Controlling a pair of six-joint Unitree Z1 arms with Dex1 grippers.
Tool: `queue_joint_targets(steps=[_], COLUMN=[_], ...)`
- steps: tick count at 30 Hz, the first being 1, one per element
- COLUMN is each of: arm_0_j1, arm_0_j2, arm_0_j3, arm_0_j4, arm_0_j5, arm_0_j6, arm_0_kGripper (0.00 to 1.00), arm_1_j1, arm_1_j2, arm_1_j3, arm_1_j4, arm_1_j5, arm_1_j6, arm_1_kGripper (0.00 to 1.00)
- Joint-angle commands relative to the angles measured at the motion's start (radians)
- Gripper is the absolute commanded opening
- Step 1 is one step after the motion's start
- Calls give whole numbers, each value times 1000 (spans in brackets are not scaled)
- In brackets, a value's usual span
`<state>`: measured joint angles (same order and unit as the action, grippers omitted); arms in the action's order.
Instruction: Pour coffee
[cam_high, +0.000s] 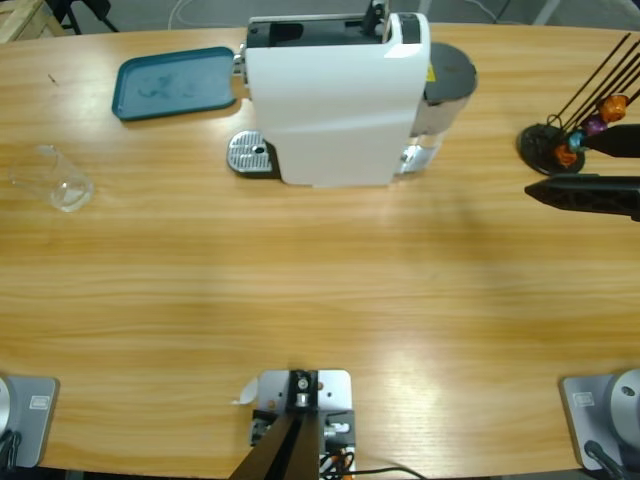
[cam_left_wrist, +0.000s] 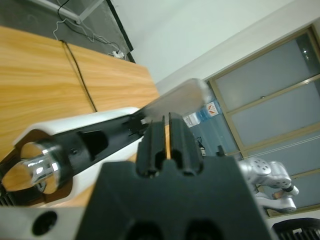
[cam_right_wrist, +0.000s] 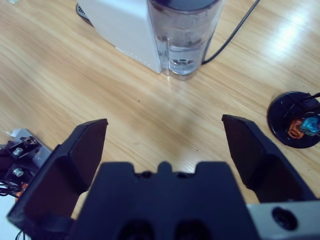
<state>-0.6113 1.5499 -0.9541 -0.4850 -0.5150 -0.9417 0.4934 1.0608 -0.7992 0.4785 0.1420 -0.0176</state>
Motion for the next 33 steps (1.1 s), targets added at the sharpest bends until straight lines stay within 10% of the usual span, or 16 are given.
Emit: queue_joint_targets(steps=[1, 7, 12, 21, 33], arm_0_j1=[-128, -277, -338, -338, -338], arm_0_j2=[-33, -38, -40, -296, -306], arm_0_j3=[-315, -360, -260, 114, 234], arm_0_j4=[549, 812, 818, 769, 619], arm_0_j5=[241, 600, 814, 780, 779], arm_0_j6=[320, 739, 972, 966, 954], arm_0_kGripper=[309, 342, 954, 968, 968], arm_1_j1=[7, 1, -203, -345, -372], arm_1_j2=[30, 32, 41, 119, 258], arm_1_j3=[33, 47, 75, 308, 392], arm_1_j4=[-12, -25, -111, -455, -748], arm_1_j5=[-9, -70, -180, -411, -357], arm_1_j6=[13, 52, 105, 243, 191], arm_1_kGripper=[1000, 1000, 1000, 997, 710])
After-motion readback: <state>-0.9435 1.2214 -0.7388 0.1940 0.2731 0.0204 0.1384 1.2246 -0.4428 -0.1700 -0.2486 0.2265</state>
